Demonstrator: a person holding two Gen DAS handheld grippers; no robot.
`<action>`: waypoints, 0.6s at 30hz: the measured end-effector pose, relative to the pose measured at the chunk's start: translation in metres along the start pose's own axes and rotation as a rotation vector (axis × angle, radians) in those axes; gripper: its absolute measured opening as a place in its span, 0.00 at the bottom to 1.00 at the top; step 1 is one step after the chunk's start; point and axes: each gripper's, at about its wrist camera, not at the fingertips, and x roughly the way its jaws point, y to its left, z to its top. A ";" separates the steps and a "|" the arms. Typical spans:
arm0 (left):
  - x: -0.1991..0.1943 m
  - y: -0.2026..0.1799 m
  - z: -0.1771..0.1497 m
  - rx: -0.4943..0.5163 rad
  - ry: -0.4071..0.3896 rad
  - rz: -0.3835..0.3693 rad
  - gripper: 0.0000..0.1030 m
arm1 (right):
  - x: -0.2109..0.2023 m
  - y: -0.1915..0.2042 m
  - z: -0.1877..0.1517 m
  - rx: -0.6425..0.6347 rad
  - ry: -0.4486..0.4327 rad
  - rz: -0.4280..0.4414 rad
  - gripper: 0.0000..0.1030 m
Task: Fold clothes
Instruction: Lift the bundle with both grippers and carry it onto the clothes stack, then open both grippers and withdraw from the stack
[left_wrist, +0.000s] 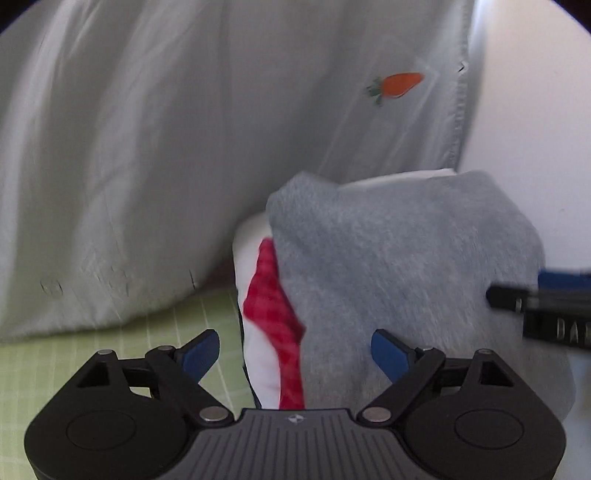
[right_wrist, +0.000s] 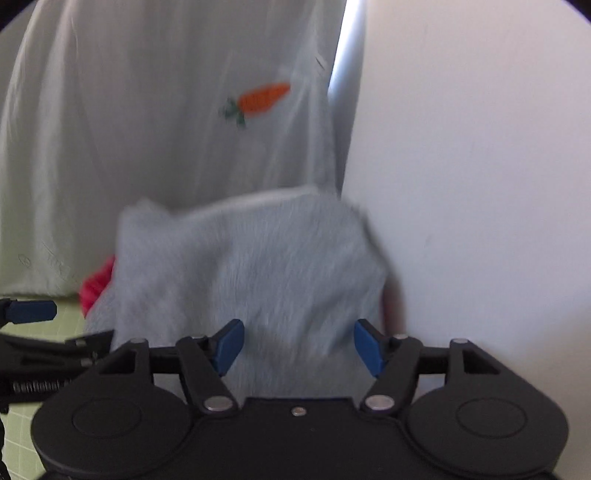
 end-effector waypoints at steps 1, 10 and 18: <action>-0.004 0.005 -0.004 -0.021 -0.002 -0.010 0.89 | 0.000 0.001 -0.005 0.005 -0.002 0.017 0.79; -0.078 0.008 -0.029 0.008 -0.127 -0.043 1.00 | -0.072 0.011 -0.046 0.118 -0.119 0.029 1.00; -0.191 0.006 -0.079 -0.013 -0.230 0.031 1.00 | -0.170 0.026 -0.105 0.140 -0.155 0.026 1.00</action>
